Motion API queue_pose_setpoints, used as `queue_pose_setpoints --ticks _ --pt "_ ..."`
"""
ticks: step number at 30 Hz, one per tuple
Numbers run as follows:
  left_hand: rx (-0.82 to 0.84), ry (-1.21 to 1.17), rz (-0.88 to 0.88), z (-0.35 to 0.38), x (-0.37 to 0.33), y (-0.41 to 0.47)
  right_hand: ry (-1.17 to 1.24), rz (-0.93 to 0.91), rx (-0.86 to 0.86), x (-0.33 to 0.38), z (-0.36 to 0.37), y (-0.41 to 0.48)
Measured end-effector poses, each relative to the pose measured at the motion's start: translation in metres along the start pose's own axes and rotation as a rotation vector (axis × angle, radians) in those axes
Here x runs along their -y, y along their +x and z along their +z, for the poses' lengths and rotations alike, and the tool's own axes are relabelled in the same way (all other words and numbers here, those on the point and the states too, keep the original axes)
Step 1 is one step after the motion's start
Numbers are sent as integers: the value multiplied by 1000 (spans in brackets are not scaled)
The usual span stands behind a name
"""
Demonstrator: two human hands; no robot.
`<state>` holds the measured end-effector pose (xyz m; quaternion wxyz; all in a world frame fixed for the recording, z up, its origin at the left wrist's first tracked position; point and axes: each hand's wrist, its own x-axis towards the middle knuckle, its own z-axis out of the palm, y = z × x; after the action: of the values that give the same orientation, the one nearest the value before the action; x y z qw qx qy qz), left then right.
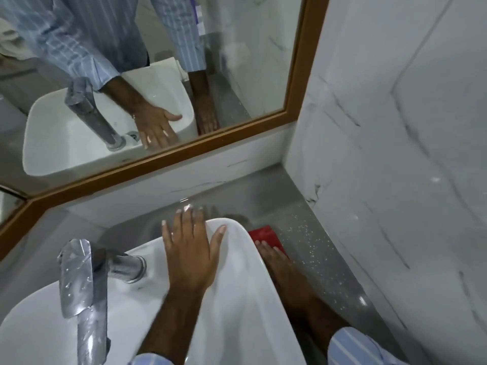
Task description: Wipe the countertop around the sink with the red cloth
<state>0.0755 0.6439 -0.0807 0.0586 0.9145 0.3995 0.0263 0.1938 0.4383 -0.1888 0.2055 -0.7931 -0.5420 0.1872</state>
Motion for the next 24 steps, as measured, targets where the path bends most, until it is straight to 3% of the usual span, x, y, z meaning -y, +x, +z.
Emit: queue_pose_setpoints --ticks 7,13,20,24 --pt "-20 -29 -12 8 -17 2 -70 -196 5 -15 -1 54" --pt "-57 12 -7 19 -15 4 -274 -187 103 -20 -13 165" --pt "-57 23 4 19 -13 3 -313 49 -29 -64 -43 193" --pt "-47 18 18 19 -11 2 -277 278 -149 -81 -49 182"
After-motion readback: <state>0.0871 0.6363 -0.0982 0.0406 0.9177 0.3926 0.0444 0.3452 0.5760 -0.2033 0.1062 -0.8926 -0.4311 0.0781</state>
